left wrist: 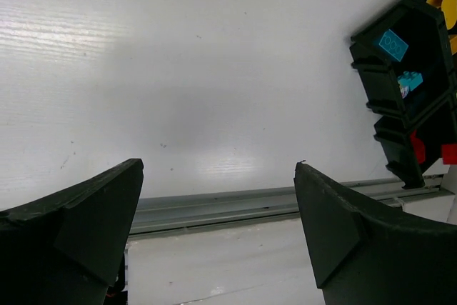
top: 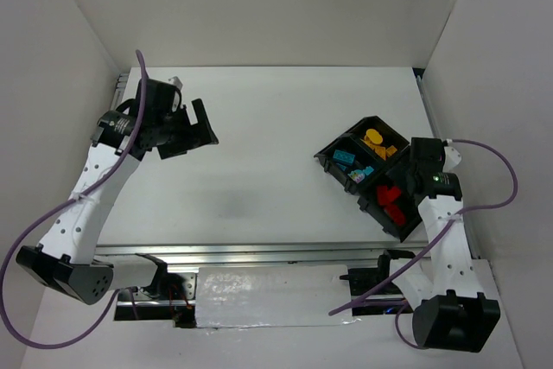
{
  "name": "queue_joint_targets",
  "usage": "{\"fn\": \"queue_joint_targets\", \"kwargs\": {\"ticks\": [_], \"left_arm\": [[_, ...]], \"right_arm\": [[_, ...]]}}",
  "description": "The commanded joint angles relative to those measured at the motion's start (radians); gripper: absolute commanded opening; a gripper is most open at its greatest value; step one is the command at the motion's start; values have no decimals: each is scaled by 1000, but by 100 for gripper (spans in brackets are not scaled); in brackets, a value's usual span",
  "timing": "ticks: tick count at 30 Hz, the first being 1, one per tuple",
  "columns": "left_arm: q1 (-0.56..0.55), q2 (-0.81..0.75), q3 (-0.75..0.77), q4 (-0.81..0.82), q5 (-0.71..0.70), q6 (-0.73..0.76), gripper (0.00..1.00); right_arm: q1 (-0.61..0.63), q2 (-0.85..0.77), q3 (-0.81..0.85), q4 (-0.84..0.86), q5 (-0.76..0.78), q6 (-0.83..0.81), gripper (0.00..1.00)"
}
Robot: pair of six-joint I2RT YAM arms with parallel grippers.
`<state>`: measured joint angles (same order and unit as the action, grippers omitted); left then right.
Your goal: Sort the legos into containers by color
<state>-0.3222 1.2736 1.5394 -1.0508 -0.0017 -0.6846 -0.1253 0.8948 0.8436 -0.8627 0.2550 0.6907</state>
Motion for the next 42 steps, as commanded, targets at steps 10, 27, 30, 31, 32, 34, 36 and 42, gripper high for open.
{"fn": "queue_joint_targets", "kwargs": {"ticks": [10,27,30,31,32,34,36,42], "left_arm": [[5,-28,60,-2,-98,129,99],[3,-239,157,-97,-714,50,100],[3,-270,124,-152,-777,-12,100],[3,-290,120,-170,-776,-10,100],[2,-295,126,-187,-773,-10,100],[-8,-306,142,-222,-770,-36,100],[-24,-319,131,-221,-761,-38,99],[-52,-332,119,-233,-810,-44,100]], "right_arm": [[-7,-45,188,-79,-106,-72,100],[121,-316,1011,-484,-133,-298,100],[186,-318,1078,-532,-108,-321,99],[194,-316,1109,-536,-108,-327,100],[197,-313,1126,-544,-109,-335,99],[204,-306,1173,-552,-88,-332,100],[207,-304,1186,-549,-80,-336,100],[210,-307,1129,-529,-83,-338,100]]}}
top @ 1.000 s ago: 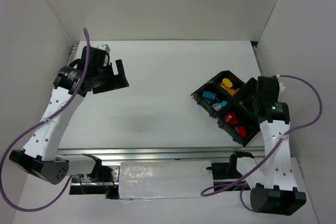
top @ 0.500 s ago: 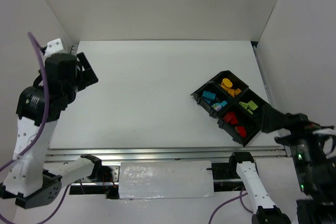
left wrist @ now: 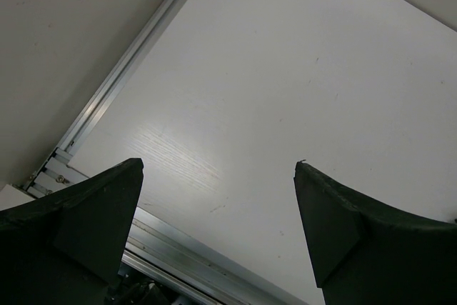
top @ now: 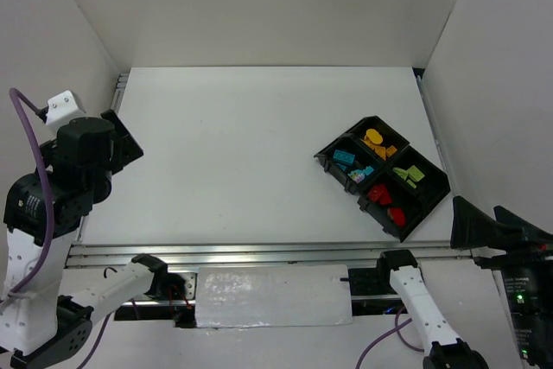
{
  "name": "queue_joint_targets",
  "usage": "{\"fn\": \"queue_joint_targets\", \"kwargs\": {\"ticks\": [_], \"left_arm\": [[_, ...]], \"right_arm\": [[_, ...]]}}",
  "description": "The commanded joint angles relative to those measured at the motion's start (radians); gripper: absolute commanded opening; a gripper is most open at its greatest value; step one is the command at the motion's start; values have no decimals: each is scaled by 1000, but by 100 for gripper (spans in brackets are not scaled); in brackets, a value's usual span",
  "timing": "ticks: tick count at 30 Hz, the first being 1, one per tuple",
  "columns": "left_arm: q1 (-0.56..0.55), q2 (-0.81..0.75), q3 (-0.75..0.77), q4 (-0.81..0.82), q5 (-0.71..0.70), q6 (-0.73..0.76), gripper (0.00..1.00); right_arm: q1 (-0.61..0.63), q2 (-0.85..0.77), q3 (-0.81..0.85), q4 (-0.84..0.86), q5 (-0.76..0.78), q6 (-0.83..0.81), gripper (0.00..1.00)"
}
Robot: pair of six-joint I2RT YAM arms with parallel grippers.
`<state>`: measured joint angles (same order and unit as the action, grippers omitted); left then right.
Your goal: Sort the legos into containers by color
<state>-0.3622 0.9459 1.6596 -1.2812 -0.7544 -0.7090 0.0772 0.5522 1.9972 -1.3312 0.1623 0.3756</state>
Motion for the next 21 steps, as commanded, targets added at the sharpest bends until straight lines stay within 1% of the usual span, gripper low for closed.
{"fn": "queue_joint_targets", "kwargs": {"ticks": [1,10,13,21], "left_arm": [[-14,-2,0,-6,-65,-23,100],[-14,-25,31,-32,-120,-76,100],[-18,-50,6,9,-103,-49,100],[-20,-101,-23,40,-100,-55,100]], "right_arm": [[10,35,-28,-54,13,-24,99],[16,18,-44,-10,28,-26,100],[15,3,-61,1,29,-26,100],[16,-20,-84,27,52,-23,100]]}}
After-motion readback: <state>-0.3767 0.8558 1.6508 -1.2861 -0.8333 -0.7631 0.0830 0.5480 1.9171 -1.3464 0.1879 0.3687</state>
